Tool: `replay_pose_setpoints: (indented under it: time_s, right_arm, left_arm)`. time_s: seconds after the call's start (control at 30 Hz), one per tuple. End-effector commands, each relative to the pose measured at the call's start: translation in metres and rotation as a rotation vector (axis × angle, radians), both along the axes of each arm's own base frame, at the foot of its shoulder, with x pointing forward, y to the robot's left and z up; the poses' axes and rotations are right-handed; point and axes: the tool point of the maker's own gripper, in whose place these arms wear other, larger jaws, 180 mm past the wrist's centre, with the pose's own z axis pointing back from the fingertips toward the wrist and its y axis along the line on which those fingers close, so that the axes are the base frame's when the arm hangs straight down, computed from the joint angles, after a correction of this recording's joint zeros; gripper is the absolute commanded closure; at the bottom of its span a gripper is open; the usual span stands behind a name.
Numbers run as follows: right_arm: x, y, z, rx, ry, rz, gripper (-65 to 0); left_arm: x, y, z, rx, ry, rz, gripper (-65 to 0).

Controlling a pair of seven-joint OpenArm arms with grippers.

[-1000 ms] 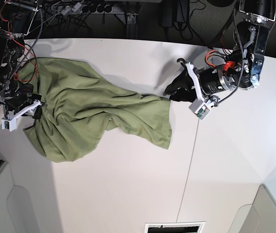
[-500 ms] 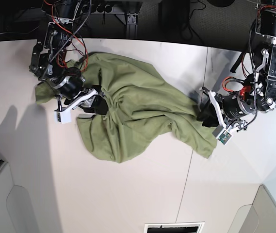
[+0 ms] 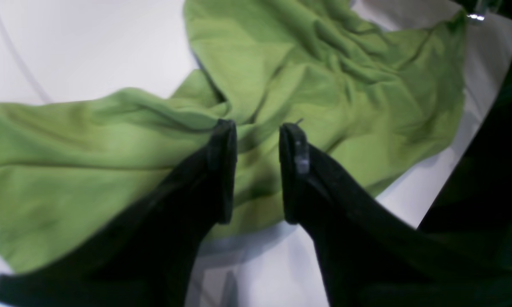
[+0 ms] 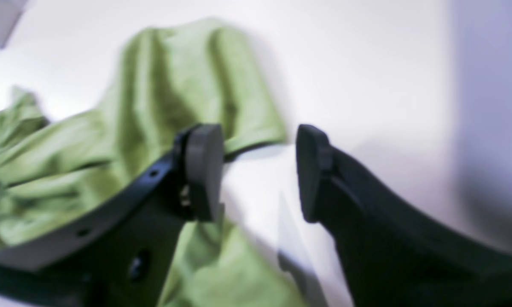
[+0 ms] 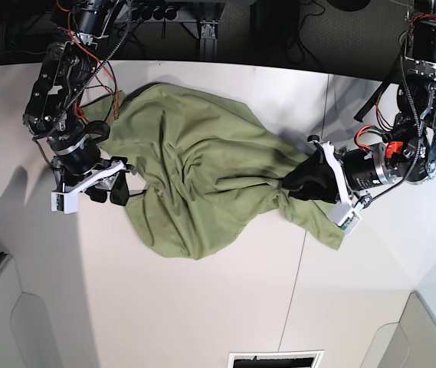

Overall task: Layout the t-shirt on the table in an organized manner, then fold the t-shirt properly
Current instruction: 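Pull the grippers apart to spread the shirt flat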

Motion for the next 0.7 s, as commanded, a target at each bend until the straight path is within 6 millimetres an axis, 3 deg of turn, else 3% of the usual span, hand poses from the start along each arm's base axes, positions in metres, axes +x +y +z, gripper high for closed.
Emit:
replay_pose_setpoints:
  time_s: [0.0,0.3,0.37,0.5,0.67]
  right_arm:
    - [0.016,-0.004,0.015,0.000,-0.054,-0.015,-28.2]
    - [0.049,0.011,-0.018,0.065,0.045,0.016,-27.8]
    - [0.050,0.015,-0.025,0.076,0.070,0.026,-21.6]
    - [0.047,0.018,-0.029,0.078,0.074,0.050,0.0]
    - [0.049,-0.002,-0.021,0.029,0.051,0.049,0.0]
  left_arm:
    - [0.005,-0.005,0.015,-0.032,-0.047,-0.012,-20.3]
    - [-0.004,-0.017,0.002,-0.048,-0.018,-0.012,-20.3]
    - [-0.008,-0.017,0.000,-0.050,-0.008,-0.012,-20.3]
    - [-0.021,-0.018,-0.011,-0.058,0.032,-0.011,-20.3]
    - [-0.038,-0.017,-0.026,-0.050,0.083,-0.010,-20.3]
